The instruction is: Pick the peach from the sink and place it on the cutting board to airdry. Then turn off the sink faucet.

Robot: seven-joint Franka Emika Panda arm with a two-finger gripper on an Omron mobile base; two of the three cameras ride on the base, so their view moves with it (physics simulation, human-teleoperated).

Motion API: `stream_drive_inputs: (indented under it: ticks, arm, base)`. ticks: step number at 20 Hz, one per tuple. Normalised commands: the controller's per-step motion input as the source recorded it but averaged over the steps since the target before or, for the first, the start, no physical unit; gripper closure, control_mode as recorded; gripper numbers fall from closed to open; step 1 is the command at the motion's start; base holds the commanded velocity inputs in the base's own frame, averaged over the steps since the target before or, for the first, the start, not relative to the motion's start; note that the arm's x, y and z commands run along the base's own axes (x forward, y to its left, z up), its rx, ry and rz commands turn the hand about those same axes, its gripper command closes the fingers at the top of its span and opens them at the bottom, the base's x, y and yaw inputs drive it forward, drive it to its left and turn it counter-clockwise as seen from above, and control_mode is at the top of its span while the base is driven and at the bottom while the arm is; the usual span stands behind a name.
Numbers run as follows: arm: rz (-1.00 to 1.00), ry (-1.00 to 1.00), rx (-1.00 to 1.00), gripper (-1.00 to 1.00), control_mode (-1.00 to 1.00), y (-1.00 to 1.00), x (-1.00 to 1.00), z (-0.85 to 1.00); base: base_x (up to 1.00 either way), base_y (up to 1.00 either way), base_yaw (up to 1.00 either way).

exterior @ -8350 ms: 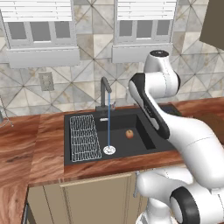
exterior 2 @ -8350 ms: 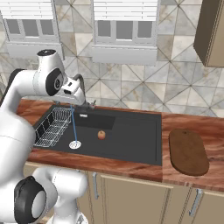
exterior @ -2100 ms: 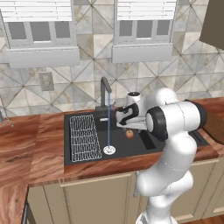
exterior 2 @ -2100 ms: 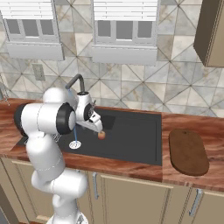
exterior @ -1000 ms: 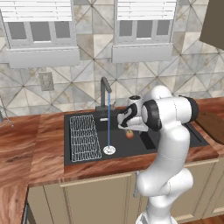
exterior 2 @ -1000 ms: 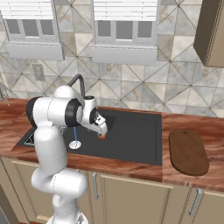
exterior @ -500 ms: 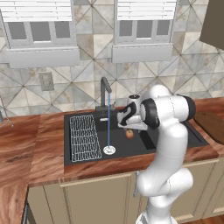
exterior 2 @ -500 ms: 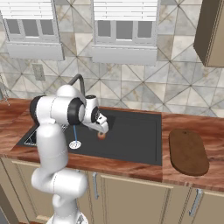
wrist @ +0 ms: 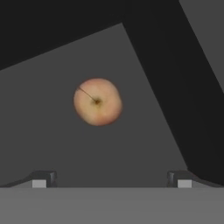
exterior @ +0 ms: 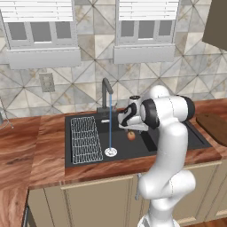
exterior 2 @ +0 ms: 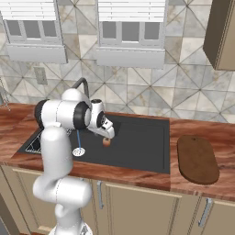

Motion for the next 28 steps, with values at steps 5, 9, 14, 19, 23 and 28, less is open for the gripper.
stream_drive_inputs:
  ticks: [5, 9, 14, 19, 23, 28]
  arm:
    - [0.00, 0.00, 0.00, -1.00, -1.00, 0.00, 0.15, -0.13]
    - [0.00, 0.00, 0.00, -1.00, -1.00, 0.00, 0.14, -0.19]
    - [0.00, 0.00, 0.00, -1.00, -1.00, 0.00, 0.14, -0.20]
    - [0.00, 0.00, 0.00, -1.00, -1.00, -0.01, 0.16, -0.15]
    - [0.00, 0.00, 0.00, -1.00, -1.00, -0.02, 0.19, -0.11]
    - [0.00, 0.00, 0.00, -1.00, -1.00, -0.02, 0.20, -0.12]
  base:
    - [0.00, 0.00, 0.00]
    - [0.00, 0.00, 0.00]
    - [0.00, 0.00, 0.00]
    - [0.00, 0.00, 0.00]
    - [0.00, 0.00, 0.00]
    - [0.00, 0.00, 0.00]
